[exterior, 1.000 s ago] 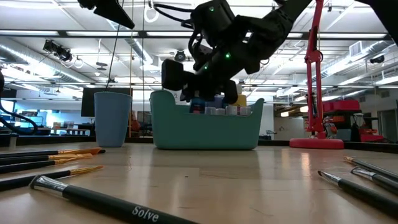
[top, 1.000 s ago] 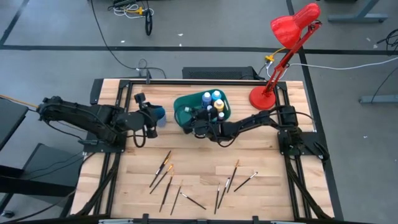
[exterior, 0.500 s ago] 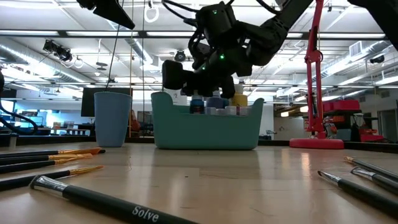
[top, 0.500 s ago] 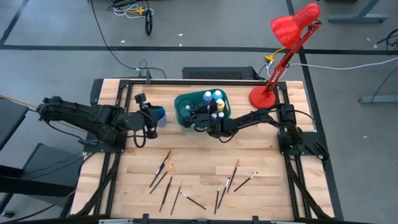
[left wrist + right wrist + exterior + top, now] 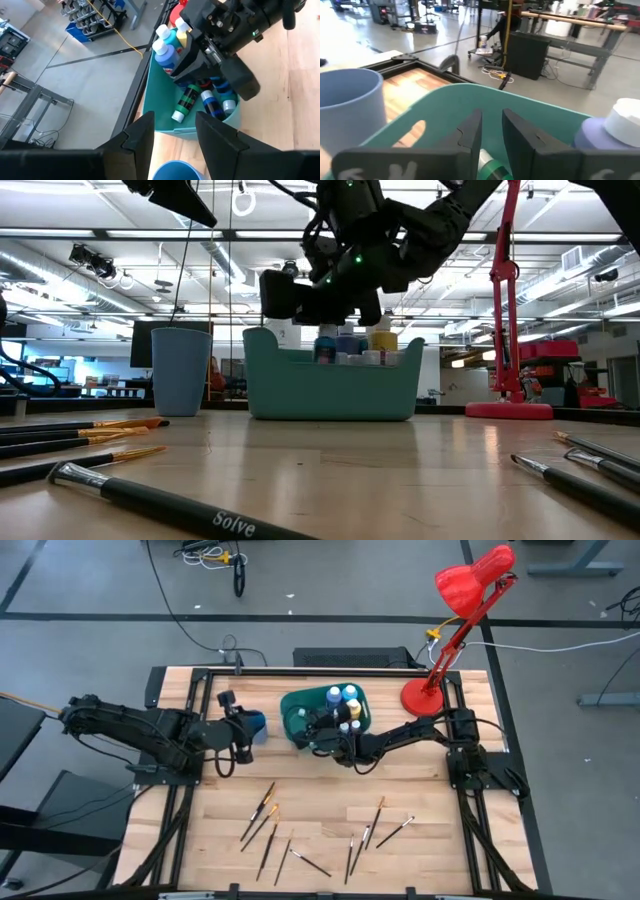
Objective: Pick & Place Paint Supplies
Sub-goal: Put the small blue paint bottle into the green bin, then put the gold paint brush into the blue cup
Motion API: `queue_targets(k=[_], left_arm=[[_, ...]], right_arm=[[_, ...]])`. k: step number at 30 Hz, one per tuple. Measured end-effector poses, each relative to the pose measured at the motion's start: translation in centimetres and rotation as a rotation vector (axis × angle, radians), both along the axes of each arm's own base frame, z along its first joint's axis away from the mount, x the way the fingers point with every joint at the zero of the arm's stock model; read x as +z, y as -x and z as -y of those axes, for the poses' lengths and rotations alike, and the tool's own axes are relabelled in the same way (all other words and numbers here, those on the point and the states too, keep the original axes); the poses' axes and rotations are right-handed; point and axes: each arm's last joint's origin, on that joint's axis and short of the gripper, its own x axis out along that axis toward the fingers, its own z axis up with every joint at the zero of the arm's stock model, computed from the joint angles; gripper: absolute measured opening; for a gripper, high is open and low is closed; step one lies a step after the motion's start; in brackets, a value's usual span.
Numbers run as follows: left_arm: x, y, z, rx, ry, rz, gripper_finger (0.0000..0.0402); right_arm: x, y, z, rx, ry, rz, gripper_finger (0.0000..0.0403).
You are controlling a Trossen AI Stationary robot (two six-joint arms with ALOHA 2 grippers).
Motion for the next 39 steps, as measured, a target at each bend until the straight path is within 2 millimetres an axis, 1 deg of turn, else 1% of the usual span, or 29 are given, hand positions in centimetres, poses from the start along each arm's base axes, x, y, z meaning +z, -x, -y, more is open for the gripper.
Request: queue_targets(k=[3,7,9,13,17,26,31,34,39], left_arm=[[0.0,0.0,0.1,-0.015,0.025,0.001,0.0153],[-0.1,0.0,0.1,-0.016,0.046,0.001,0.0153],[-0.1,0.0,0.1,-0.016,0.046,-0.001,0.0153],[-0.2,0.0,0.1,-0.013,0.05,0.001,0.0153],[-0.2,0.0,0.1,-0.011,0.054,0.003,0.0153],[-0.2,0.0,0.1,-0.011,0.054,0.003,0.0153],[-0.2,0.0,0.1,-0.011,0.054,0.003,0.0153],[-0.2,0.0,0.1,-0.012,0.055,0.003,0.0153],[-0.3,0.0,0.3,-0.074,0.111,-0.009,0.0153]], right_arm=[[-0.2,0.1,-0.1,-0.021,-0.004,-0.013,0.0059],[-0.3,0.2,-0.8,-0.024,-0.003,-0.027,0.0013],[-0.3,0.2,-1.3,-0.01,-0.004,-0.029,0.0003],[-0.5,0.3,-1.9,-0.026,-0.002,-0.03,0.0014],[-0.5,0.4,-2.0,-0.06,0.023,-0.046,0.0007],[-0.5,0.3,-2.3,-0.036,0.018,-0.046,0.0004],[-0.4,0.2,-2.5,0.007,0.005,-0.046,0.0003],[0.3,0.3,-2.9,0.019,0.022,-0.051,0.0003],[3.6,1.1,-4.4,0.072,0.064,-0.044,0.0003]])
